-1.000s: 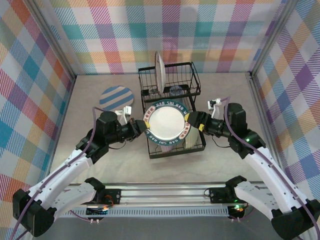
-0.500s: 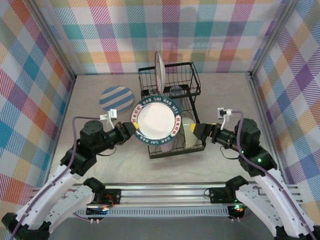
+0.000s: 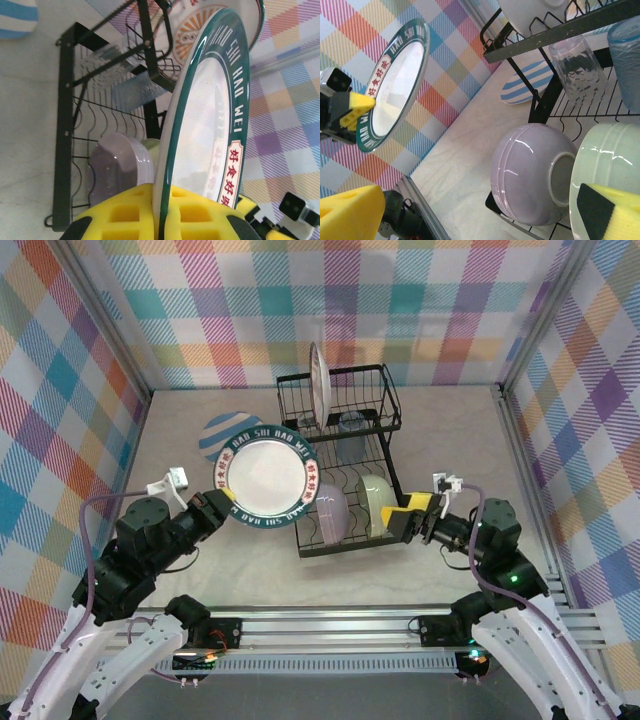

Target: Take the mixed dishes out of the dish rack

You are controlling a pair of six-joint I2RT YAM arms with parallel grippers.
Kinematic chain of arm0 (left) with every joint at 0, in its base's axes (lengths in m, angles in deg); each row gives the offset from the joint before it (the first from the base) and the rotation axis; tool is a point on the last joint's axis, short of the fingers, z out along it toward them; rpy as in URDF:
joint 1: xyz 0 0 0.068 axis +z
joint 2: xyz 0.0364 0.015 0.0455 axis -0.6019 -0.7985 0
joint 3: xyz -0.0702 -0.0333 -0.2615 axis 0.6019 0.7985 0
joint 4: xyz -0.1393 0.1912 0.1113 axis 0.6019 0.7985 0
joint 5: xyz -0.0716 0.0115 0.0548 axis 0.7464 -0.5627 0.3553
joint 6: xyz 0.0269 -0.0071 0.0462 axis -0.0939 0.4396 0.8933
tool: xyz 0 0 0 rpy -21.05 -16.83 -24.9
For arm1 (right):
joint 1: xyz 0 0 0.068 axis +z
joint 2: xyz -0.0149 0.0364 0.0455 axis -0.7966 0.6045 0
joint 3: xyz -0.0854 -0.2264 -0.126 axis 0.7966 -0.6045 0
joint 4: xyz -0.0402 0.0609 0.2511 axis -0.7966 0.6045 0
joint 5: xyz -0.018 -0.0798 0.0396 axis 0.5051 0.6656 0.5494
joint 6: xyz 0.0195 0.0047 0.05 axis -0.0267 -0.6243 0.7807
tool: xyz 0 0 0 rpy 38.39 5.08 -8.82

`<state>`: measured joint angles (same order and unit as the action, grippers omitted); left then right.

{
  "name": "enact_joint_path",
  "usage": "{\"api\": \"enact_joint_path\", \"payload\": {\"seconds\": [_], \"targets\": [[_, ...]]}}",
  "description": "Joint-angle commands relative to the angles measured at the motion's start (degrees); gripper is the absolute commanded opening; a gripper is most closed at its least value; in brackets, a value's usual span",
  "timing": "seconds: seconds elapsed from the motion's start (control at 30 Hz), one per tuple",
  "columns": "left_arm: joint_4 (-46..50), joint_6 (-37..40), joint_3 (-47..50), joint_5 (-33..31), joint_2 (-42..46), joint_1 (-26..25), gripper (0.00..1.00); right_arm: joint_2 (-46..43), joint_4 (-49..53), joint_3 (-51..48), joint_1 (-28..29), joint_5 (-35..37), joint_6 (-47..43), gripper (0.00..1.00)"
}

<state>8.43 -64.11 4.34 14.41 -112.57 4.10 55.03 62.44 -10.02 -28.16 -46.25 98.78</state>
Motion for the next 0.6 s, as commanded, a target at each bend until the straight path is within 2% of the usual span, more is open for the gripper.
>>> {"api": "enact_joint_path", "payload": {"seconds": [0.0, 0.23, 0.43, 0.57], "targets": [[0.00, 0.57, -2.79, -4.25, -1.31, 0.27, 0.00, -1.59, -5.53, -1.83, -0.47, -2.61, -3.21, 0.99], [-1.00, -0.10, -5.76, -6.25, -5.36, 3.76, 0.00, -3.29, -7.74, -5.33, -0.52, -3.69, -3.77, 0.99], [-2.17, -1.61, -7.68, -4.91, -8.37, 9.69, 0.00, -4.28, -10.55, -7.89, -0.52, -4.31, -2.99, 0.99], [-3.99, -1.89, -9.30, -0.20, -10.91, 16.27, 0.00, -5.54, -12.16, -9.58, -0.43, -4.72, -2.34, 0.99]]}}
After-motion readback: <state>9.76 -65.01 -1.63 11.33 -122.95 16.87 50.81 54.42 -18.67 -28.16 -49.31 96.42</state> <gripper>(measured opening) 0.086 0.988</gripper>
